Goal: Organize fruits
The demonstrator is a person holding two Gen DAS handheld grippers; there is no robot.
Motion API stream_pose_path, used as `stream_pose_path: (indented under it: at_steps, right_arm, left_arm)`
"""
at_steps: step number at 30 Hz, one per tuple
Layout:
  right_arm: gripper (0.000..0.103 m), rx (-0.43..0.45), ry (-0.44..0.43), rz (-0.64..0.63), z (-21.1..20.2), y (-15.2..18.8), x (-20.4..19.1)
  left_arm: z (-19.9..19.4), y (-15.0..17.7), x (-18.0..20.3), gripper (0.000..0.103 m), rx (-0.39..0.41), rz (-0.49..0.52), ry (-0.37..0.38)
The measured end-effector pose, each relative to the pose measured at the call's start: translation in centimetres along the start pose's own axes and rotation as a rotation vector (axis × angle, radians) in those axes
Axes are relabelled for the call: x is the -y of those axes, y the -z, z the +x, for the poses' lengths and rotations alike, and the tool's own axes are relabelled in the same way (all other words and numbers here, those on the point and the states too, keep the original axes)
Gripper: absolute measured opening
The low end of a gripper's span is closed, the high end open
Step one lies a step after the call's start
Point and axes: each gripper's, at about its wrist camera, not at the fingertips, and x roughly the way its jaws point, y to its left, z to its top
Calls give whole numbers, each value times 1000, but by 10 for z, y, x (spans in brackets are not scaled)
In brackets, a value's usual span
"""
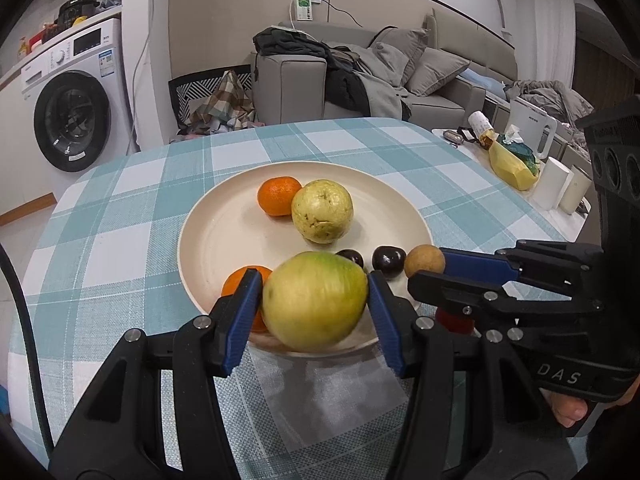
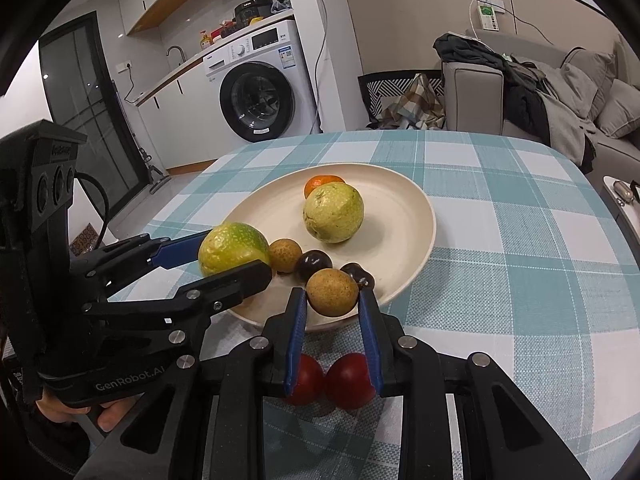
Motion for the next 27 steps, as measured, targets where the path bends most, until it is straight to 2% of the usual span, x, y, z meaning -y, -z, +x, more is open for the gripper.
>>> stream_pose_path:
  at_steps: [8, 11, 14, 18, 19, 20, 23, 25, 27]
  right_arm:
    - [28, -6, 7, 2, 2, -1, 2]
    - [33, -14, 10, 1, 2, 0, 3]
    - [36, -23, 15, -8, 2, 2, 3]
    - [36, -18, 26, -18, -1, 4, 2]
    - [39, -15, 26, -21, -3, 4, 3]
    - [43, -12, 25, -24, -5, 5, 3]
    - [50, 1, 33, -41, -13, 8, 3]
    - [52, 4, 45, -50, -18, 10, 4]
    - [60, 8, 50, -50, -23, 13, 7]
  left_arm:
    - [2, 0, 4, 52, -7, 18, -22]
    - [2, 1, 3, 53, -6, 10, -13]
    - [-1, 3, -2, 59, 1, -14, -7]
    - [-11, 7, -10, 76, 32, -44, 2]
    - [-14, 8, -12, 80, 34, -49, 0]
    - [-16, 9, -13, 81, 35, -52, 2]
    - [-21, 13, -16, 82, 21, -66, 9]
    - [-25, 16, -18, 87, 14, -83, 15]
    - [-30, 19, -18, 95, 14, -95, 18]
